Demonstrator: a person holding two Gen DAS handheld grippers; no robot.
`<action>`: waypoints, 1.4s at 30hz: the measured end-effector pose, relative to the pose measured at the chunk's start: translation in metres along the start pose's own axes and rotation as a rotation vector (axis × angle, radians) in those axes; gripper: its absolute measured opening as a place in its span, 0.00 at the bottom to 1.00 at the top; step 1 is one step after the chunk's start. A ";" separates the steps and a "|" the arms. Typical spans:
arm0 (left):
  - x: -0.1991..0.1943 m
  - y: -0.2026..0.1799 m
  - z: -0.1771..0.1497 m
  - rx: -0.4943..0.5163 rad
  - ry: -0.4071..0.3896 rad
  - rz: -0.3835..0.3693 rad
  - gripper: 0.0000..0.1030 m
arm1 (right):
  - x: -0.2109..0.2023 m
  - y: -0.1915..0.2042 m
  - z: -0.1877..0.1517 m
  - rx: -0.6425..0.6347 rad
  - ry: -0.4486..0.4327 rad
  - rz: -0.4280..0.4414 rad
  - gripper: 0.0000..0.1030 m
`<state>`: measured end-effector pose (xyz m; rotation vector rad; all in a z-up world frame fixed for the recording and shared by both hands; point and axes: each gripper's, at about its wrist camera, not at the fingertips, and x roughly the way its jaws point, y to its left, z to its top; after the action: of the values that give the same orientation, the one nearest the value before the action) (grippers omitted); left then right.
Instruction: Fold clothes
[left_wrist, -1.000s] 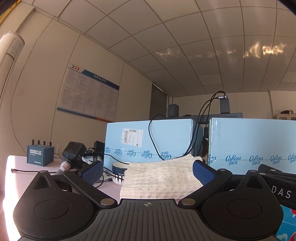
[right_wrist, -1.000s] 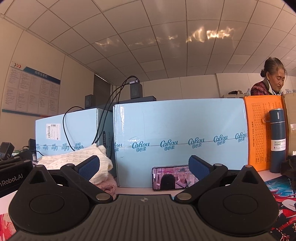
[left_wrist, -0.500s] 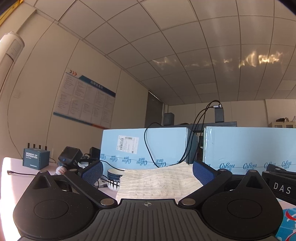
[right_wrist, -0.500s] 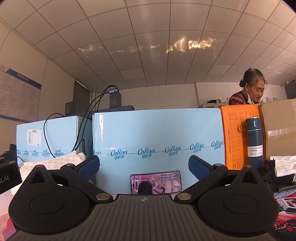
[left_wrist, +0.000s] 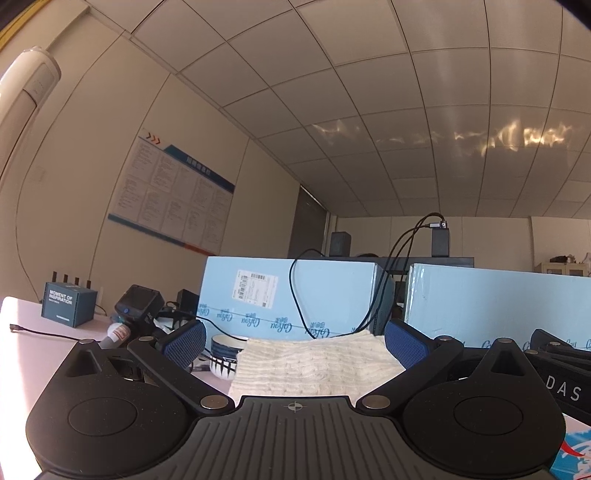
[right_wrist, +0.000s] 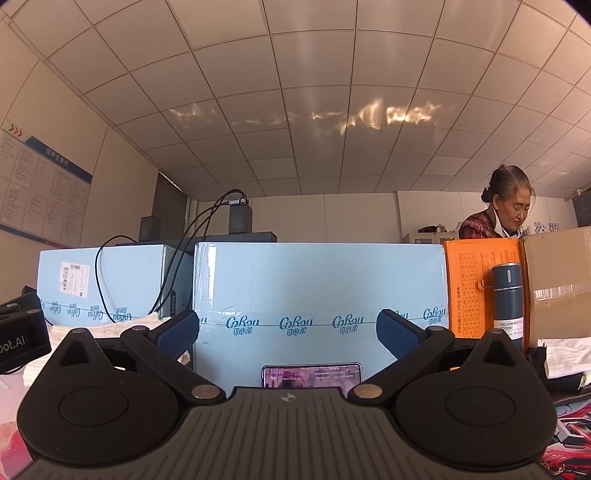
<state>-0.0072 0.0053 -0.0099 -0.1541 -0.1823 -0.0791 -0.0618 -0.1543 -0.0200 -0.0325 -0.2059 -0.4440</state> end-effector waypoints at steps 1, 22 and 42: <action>0.000 0.000 0.000 0.000 0.000 0.000 1.00 | 0.000 0.000 0.000 0.002 0.004 0.003 1.00; 0.000 -0.002 -0.001 0.013 0.009 0.002 1.00 | -0.001 0.002 -0.002 0.011 -0.002 0.033 1.00; 0.001 -0.002 -0.001 0.016 0.008 -0.004 1.00 | 0.001 0.001 -0.002 0.008 0.007 0.032 1.00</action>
<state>-0.0061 0.0033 -0.0103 -0.1378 -0.1750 -0.0818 -0.0602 -0.1540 -0.0215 -0.0267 -0.1996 -0.4109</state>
